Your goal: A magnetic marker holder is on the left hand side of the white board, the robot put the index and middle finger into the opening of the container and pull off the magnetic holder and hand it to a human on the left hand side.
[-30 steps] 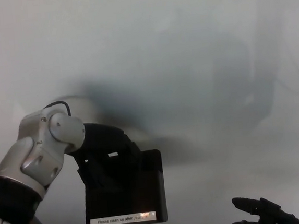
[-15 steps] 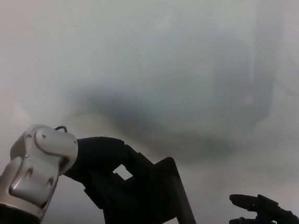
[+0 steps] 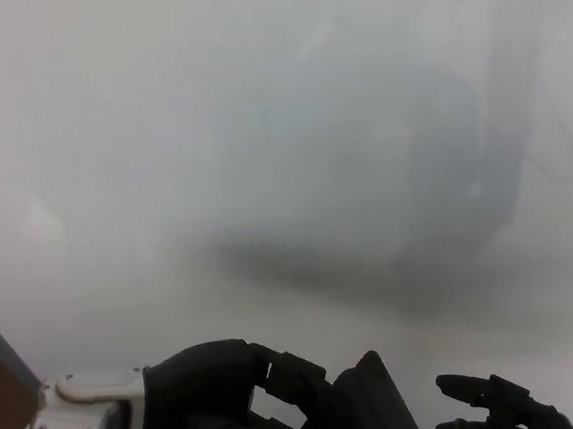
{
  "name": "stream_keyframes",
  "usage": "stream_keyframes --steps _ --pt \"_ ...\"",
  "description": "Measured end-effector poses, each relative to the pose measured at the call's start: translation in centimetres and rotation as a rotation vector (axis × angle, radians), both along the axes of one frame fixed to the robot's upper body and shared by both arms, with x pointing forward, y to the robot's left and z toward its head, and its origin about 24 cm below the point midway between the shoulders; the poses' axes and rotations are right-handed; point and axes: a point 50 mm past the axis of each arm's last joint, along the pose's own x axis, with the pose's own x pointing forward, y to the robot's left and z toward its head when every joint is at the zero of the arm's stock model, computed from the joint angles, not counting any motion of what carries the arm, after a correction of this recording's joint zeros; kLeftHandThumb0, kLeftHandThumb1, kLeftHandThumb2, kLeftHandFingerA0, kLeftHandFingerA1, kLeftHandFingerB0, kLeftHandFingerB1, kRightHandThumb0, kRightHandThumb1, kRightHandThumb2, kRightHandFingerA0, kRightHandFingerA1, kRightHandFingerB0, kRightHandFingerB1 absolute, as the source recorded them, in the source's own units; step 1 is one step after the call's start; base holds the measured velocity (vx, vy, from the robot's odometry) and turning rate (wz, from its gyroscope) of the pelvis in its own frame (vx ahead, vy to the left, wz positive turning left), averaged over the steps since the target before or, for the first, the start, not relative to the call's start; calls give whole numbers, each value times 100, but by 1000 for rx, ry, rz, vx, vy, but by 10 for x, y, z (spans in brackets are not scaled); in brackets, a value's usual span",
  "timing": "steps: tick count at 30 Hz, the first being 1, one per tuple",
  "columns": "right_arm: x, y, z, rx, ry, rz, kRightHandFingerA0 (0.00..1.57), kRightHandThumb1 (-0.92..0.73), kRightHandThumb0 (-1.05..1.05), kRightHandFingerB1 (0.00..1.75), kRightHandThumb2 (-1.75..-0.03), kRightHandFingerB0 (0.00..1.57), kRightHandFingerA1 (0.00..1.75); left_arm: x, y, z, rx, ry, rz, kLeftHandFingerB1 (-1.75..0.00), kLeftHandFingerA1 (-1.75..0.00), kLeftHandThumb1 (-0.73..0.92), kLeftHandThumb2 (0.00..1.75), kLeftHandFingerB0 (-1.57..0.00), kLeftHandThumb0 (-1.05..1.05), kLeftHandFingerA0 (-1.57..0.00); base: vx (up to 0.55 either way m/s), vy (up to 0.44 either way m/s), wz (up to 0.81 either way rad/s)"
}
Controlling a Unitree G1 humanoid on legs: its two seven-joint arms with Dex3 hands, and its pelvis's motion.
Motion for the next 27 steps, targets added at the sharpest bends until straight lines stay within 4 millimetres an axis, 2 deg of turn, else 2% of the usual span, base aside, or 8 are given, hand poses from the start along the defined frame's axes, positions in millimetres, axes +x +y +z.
stream_keyframes --steps 6,14,15,16,17,23,24,27 --pt "-1 1 -1 0 5 4 78 -75 -58 45 -63 63 50 -16 2 -7 -185 76 110 -73 -110 74 62 -84 -44 -105 0 0 0" --pt "-2 1 -1 0 7 6 79 -75 -57 45 -63 64 50 -32 8 -10 -371 127 258 -57 -136 78 64 -69 -45 -100 0 0 0" --pt "-2 1 -1 0 7 6 80 -76 -57 45 -63 64 50 -33 9 -10 -387 131 272 -69 -127 67 105 -60 -45 -111 0 0 0" --pt "-2 2 -1 0 7 7 80 -76 -57 45 -63 64 50 -36 10 -10 -416 138 298 -69 -127 67 105 -60 -45 -111 0 0 0" --pt "-2 2 -1 0 7 7 79 -76 -58 45 -63 62 49 -37 10 -10 -432 141 312 -56 -152 80 69 -68 -47 -94 0 0 0" --pt "-2 3 -1 -2 8 14 80 -75 -57 45 -63 64 49 -47 15 -12 -531 173 411 -57 -154 80 68 -69 -45 -89 0 0 0" --pt "-2 3 -2 -2 8 15 81 -76 -58 45 -63 65 50 -49 15 -13 -542 176 423 -70 -129 63 103 -63 -42 -109 0 0 0" --pt "-2 3 -2 -3 9 19 81 -76 -58 45 -63 65 50 -53 17 -12 -586 183 467 -70 -128 63 103 -63 -41 -107 0 0 0"
